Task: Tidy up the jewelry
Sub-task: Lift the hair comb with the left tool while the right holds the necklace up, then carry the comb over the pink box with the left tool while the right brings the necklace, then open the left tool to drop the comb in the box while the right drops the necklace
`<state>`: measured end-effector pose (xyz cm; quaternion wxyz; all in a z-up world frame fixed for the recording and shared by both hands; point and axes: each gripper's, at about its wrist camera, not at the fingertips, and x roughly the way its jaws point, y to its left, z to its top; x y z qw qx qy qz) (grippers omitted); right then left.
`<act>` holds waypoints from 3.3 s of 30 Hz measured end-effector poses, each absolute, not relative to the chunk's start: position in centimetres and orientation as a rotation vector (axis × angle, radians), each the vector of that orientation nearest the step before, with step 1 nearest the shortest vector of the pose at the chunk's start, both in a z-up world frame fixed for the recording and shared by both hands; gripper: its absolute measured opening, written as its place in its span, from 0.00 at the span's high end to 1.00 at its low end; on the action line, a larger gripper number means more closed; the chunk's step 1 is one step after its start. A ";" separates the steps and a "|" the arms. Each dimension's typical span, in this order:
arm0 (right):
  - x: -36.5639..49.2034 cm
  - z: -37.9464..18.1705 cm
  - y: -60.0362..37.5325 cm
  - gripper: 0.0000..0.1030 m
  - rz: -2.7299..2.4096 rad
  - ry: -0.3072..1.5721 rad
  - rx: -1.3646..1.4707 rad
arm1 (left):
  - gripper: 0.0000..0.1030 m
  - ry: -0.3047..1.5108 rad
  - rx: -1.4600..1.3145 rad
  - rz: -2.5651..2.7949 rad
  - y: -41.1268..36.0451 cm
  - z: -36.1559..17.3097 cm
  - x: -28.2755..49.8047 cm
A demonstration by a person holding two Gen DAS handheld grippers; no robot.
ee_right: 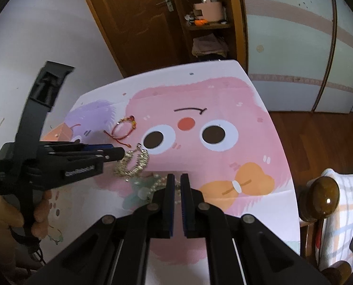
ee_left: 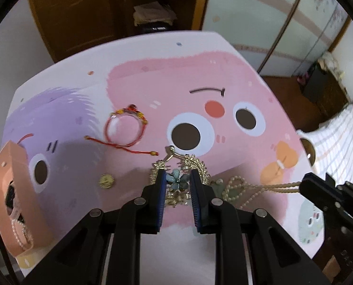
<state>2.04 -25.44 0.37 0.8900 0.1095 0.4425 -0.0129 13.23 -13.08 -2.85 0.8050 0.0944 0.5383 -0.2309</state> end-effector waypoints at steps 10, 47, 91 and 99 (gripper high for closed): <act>2.0 5.4 -22.4 0.96 0.058 0.844 0.175 | 0.83 1.085 0.044 -0.409 -6.5 3.8 11.5; 18.3 13.4 4.1 0.96 0.558 0.887 -0.011 | 0.83 1.118 -0.219 -0.090 17.3 1.5 15.3; 24.7 6.5 7.7 0.96 0.583 1.027 -0.063 | 0.64 1.156 -0.315 -0.019 16.9 -6.5 16.4; 24.6 2.5 8.4 0.96 0.621 1.139 -0.074 | 0.53 1.104 -0.324 -0.009 17.6 -4.8 15.1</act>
